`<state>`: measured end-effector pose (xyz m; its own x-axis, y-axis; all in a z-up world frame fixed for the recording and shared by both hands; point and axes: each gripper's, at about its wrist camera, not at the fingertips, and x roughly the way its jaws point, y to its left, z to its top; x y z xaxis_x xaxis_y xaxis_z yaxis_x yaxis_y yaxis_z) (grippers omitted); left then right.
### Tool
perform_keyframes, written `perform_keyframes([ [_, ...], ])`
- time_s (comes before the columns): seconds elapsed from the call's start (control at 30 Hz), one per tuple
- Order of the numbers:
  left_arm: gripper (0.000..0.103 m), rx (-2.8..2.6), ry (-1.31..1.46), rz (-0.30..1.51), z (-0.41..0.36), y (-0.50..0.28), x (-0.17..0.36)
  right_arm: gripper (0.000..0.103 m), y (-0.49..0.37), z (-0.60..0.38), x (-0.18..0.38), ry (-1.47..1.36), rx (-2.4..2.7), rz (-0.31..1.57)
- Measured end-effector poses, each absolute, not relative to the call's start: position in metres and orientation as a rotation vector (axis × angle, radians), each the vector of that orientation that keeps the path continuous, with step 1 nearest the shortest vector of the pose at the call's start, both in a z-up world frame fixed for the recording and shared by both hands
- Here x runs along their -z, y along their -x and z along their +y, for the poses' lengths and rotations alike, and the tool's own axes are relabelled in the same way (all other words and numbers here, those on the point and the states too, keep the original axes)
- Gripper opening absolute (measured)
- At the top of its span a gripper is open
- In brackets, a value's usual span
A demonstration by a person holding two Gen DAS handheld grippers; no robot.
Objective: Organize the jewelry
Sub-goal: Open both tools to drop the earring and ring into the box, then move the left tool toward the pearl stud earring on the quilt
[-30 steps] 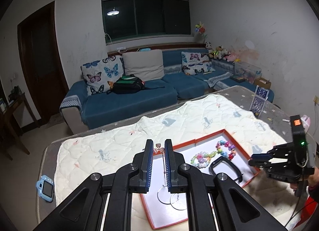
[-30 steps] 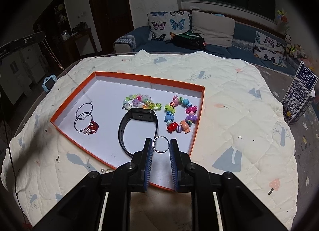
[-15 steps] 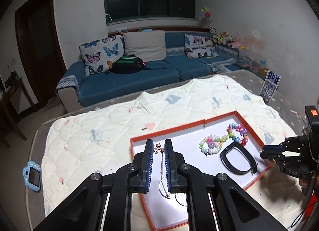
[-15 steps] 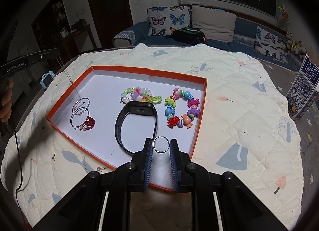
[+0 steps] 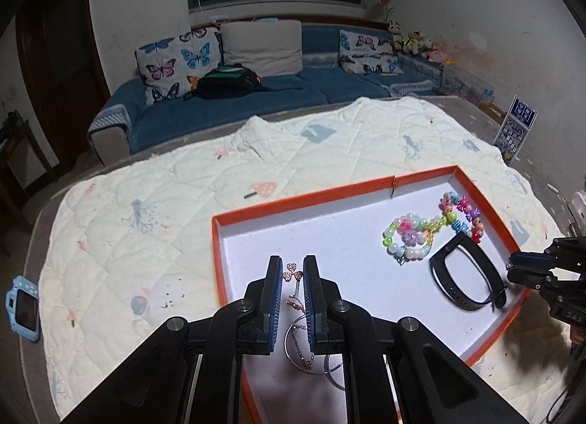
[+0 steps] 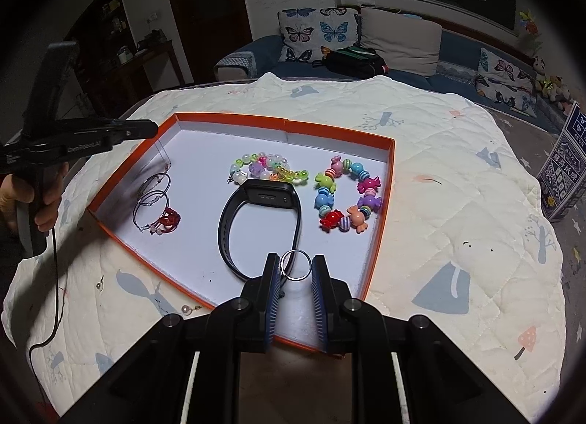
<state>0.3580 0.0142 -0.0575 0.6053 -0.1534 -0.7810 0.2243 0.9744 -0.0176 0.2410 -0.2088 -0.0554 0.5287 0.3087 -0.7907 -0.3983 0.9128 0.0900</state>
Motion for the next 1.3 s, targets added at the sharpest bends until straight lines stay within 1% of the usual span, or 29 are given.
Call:
perform_keyframes([
  [0.1, 0.013, 0.227, -0.076, 0.918, 0.015, -0.363, 0.064, 0.02, -0.242, -0.209, 0.056, 0.103, -0.425, 0.927],
  [0.17, 0.017, 0.221, -0.079, 0.932, 0.014, -0.365, 0.068, 0.02, -0.243, -0.21, 0.057, 0.1, -0.423, 0.93],
  [0.27, 0.047, 0.2, -0.079, 0.924, 0.014, -0.363, 0.067, 0.02, -0.244, -0.21, 0.057, 0.099, -0.421, 0.933],
  [0.3, 0.048, 0.198, -0.077, 0.916, 0.015, -0.361, 0.066, 0.022, -0.243, -0.21, 0.056, 0.1, -0.417, 0.93],
  [0.57, 0.048, 0.194, -0.096, 0.876, 0.015, -0.33, 0.041, 0.023, -0.224, -0.211, 0.04, 0.093, -0.438, 0.894],
  [0.8, 0.048, 0.215, -0.109, 0.842, 0.006, -0.272, 0.019, 0.026, -0.191, -0.204, 0.031, 0.115, -0.493, 0.876],
  [1.0, 0.048, 0.238, -0.097, 0.847, -0.003, -0.222, 0.021, 0.035, -0.174, -0.187, 0.046, 0.149, -0.558, 0.914],
  [1.3, 0.048, 0.283, -0.081, 0.891, -0.011, -0.171, 0.045, 0.035, -0.182, -0.163, 0.065, 0.212, -0.609, 0.934],
])
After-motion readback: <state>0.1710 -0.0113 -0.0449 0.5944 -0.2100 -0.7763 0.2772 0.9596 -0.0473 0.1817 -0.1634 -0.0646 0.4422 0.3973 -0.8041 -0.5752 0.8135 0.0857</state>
